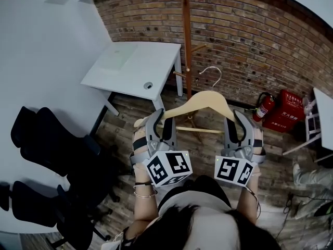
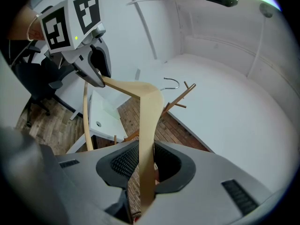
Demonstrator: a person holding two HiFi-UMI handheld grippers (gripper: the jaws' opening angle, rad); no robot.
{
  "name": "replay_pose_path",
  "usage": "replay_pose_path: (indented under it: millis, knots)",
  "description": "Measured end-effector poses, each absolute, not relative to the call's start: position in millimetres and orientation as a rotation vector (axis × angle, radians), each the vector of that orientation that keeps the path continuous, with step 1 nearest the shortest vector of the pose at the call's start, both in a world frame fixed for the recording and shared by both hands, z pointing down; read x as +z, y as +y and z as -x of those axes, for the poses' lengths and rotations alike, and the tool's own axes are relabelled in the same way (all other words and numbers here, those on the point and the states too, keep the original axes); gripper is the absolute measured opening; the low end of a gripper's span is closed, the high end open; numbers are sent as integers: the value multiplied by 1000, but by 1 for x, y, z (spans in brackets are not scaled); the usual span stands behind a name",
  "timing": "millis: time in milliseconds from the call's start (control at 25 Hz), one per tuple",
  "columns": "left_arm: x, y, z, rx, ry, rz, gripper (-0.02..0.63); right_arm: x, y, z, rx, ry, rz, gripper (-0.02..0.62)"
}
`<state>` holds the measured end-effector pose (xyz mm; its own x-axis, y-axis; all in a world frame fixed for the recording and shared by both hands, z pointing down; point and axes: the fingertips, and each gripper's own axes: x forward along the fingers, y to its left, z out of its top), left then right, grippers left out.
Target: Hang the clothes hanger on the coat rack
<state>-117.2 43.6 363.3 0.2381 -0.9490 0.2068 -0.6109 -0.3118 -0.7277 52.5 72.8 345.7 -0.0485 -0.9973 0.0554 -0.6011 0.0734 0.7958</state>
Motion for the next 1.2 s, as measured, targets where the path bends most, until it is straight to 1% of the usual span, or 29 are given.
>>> replay_pose_path:
  millis: [440,1200]
  knots:
    - [363,25,112,-861,1423,2014,129,344,55,-58,-818,-1715,-1606,107]
    - [342,-64,94,-883,1476,1946,129,326,-43,-77,-859,-1776,-1579,109]
